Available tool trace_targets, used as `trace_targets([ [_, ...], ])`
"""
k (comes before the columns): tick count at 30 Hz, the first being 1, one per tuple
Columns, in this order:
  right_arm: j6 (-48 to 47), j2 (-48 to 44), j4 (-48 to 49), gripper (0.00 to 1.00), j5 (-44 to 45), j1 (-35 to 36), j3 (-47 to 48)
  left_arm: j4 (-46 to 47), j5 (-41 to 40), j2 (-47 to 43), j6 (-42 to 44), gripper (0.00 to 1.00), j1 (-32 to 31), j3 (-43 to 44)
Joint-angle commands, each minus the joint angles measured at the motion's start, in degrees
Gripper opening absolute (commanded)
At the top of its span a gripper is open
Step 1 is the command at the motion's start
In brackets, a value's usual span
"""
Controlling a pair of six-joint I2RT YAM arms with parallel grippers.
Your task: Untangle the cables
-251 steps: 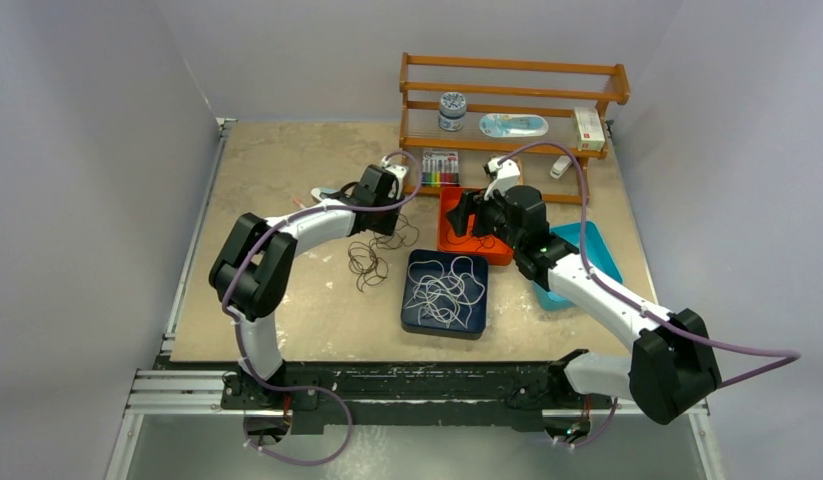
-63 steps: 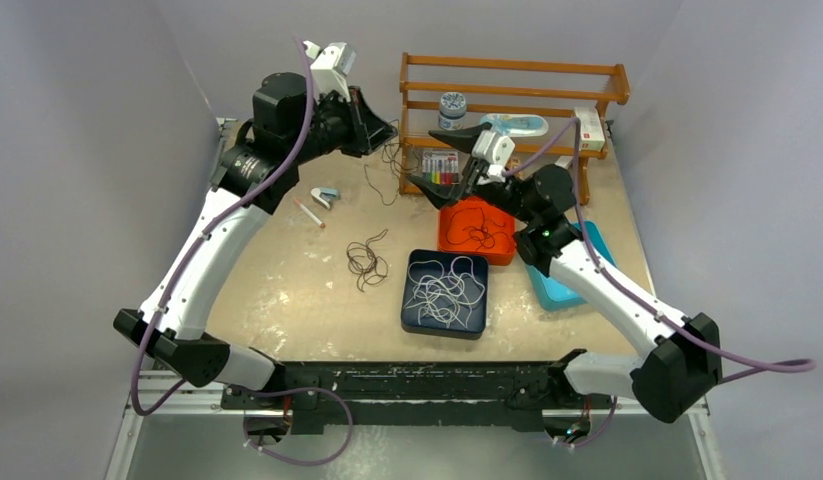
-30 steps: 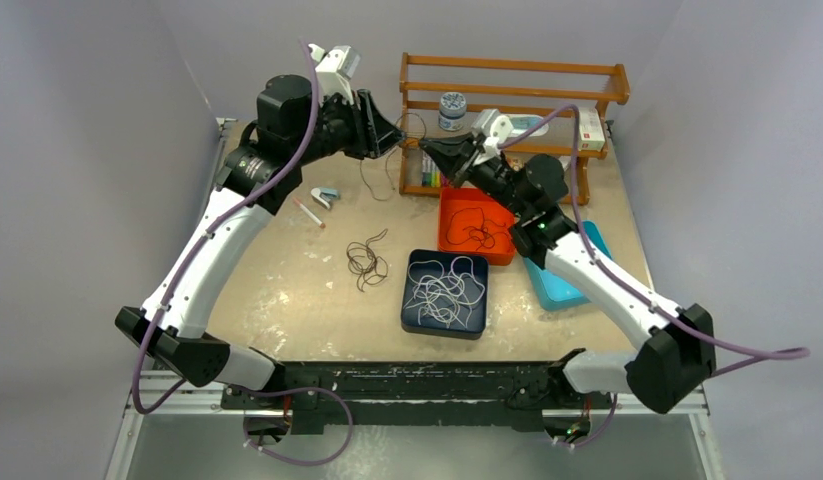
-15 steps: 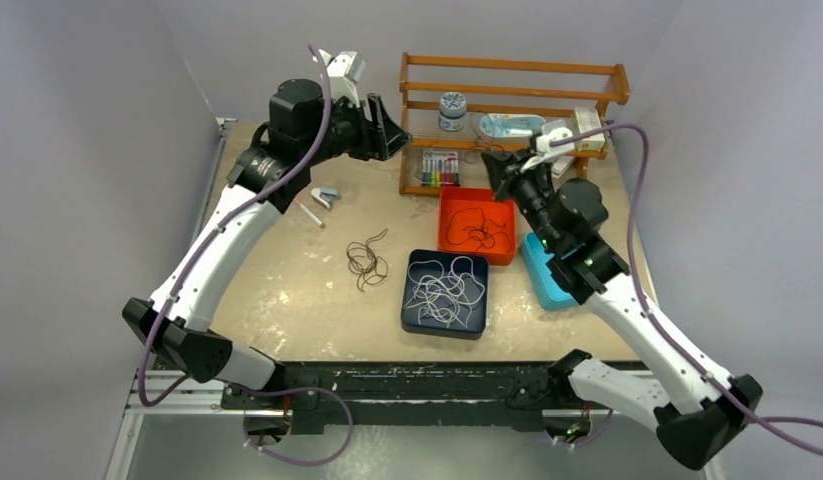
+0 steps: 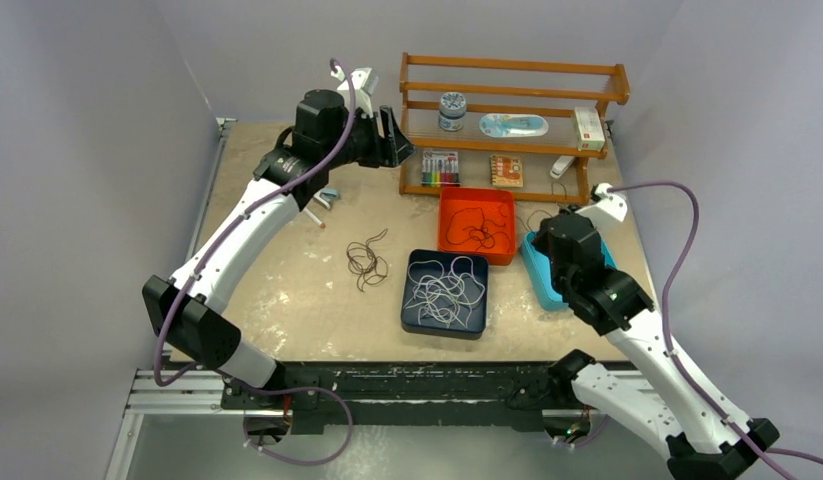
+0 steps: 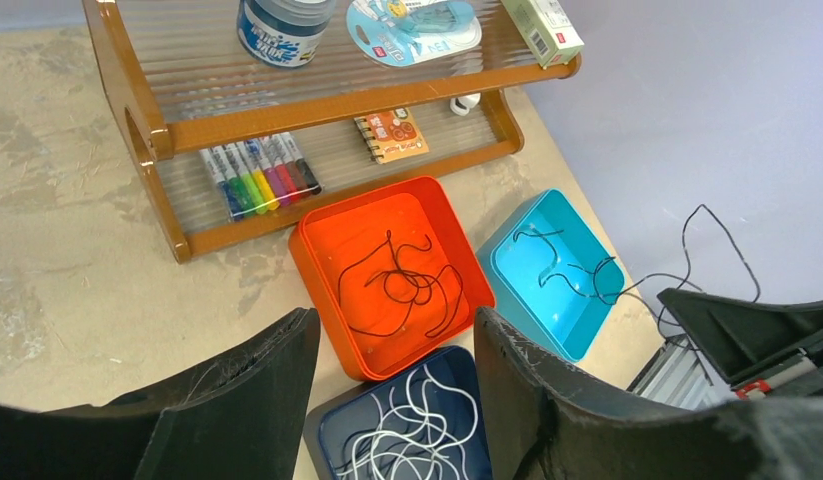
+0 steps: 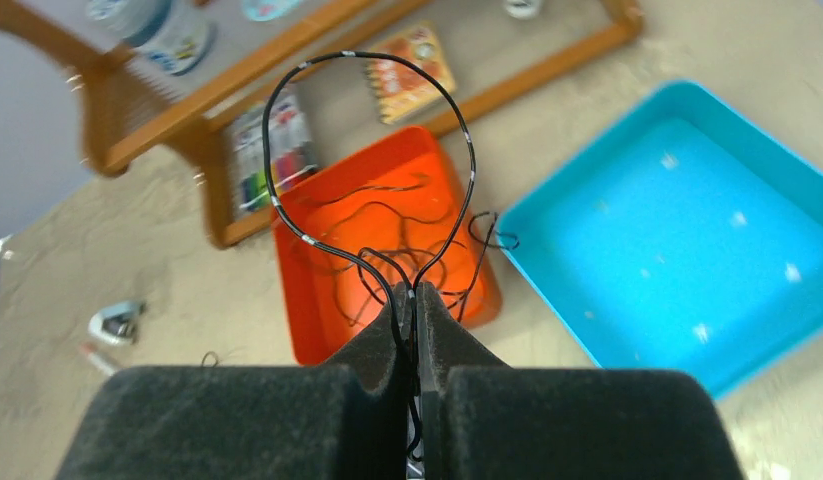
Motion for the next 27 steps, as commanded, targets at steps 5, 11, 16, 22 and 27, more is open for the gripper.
trace_targets([
  [5,22.5,-1.4,-14.1,0.00,13.6,-1.5,-3.7,3.8,-1.4,0.4,-0.2,0.58,0.4,0.4],
  [11,23.2,-0.8,-12.0,0.00,11.3,-8.8,-8.3,3.6,-1.1,1.0,0.0,0.58,0.4,0.4],
  [16,15.0,-0.9,-2.0,0.00,5.6,-16.7,-12.8,3.4,-1.4,1.0,0.3,0.58,0.4,0.3],
  [22,8.0,1.8,8.3,0.00,-3.7,-24.7,-16.5,3.2,-1.9,1.0,0.4,0.58,0.4,-0.1],
  [27,5.7,5.4,13.2,0.11,-9.3,-27.9,-17.8,2.6,-2.7,1.8,0.2,0.58,0.4,-0.4],
])
